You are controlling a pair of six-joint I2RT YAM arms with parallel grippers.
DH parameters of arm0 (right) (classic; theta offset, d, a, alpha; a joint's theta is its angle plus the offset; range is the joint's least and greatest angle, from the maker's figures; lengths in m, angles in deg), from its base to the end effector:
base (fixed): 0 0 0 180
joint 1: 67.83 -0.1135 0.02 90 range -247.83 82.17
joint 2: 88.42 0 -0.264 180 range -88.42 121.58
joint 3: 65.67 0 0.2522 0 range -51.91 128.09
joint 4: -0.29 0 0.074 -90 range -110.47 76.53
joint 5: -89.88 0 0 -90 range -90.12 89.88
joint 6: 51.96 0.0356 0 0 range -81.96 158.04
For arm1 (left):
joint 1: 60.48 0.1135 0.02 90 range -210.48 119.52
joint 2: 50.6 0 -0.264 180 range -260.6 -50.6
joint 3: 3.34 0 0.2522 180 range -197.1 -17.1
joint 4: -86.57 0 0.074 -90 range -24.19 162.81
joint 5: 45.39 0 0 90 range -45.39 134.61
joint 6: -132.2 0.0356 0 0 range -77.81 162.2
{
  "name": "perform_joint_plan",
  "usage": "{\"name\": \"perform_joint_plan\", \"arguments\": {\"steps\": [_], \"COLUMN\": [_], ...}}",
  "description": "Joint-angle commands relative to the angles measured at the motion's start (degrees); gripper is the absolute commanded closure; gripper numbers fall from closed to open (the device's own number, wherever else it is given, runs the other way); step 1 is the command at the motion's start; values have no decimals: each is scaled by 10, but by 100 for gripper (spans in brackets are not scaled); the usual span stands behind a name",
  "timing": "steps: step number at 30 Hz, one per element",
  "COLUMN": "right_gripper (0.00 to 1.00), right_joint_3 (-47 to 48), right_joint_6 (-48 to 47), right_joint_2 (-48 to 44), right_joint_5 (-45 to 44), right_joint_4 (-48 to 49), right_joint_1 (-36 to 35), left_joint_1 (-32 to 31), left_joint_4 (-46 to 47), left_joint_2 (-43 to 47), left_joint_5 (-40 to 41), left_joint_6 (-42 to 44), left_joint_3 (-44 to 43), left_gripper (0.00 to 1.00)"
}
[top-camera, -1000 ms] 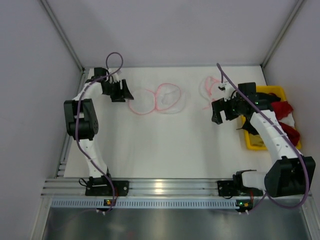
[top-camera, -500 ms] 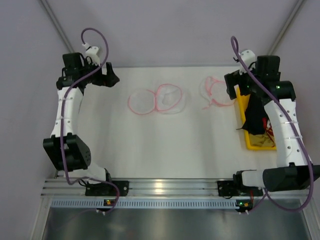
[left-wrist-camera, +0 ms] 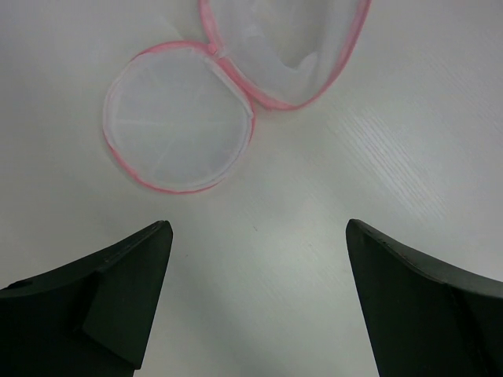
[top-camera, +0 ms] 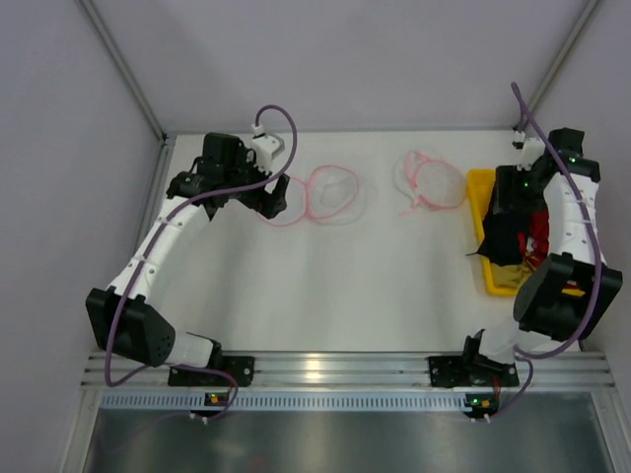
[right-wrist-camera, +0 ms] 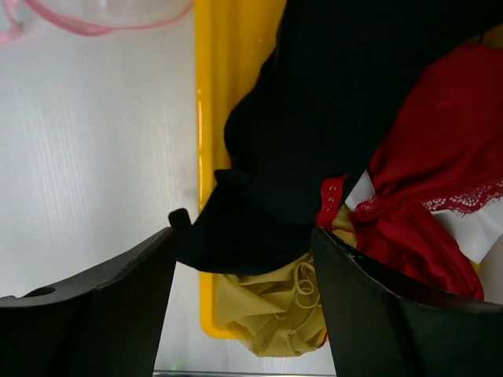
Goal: Place the bra in the laundry bag and zip it closed
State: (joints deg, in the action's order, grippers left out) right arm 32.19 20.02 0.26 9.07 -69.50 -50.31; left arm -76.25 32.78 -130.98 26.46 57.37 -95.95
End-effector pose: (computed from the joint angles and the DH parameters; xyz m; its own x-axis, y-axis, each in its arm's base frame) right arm 0.3035 -0.0898 0.3226 -0.8589 -0.0491 -0.5097 -0.0455 0.9988 -0.0195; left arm 0.2886 -0.0930 0.3557 -0.4899 0.3967 -0.7763 0.6328 0.7743 -0.0036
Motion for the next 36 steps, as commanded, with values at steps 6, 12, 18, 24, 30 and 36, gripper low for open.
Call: {"name": "perform_joint_plan", "arguments": {"steps": [6,12,18,24,30,36], "right_gripper": [39,40,41,58,100,100], "right_joint_3": [-56,-105,-150,-183,-187,-155], "right_joint_6": [23,4,-9,-32,-42,-52], "right_joint_2": [46,71,90,109,99,24], "right_joint_5": [-30,-29,-55,-71,-71,-34], "right_joint_4": [127,184,235,271,272,212], "right_joint_1": [16,16,16,16,16,16], "left_joint_1": [-45,-50,-50,-50,-50,-50], "left_joint_4": [0,-5,-6,-6,-6,-6], "left_joint_2": [0,-6,-3,0,-3,5], "left_joint_5": [49,64,79,80,81,80], "left_joint_6": [-46,-45,-43,-43,-42,-46], "left_joint_3": [-23,-21,-12,-8,-11,-11], "left_gripper": [2,2,2,2,2,2]}}
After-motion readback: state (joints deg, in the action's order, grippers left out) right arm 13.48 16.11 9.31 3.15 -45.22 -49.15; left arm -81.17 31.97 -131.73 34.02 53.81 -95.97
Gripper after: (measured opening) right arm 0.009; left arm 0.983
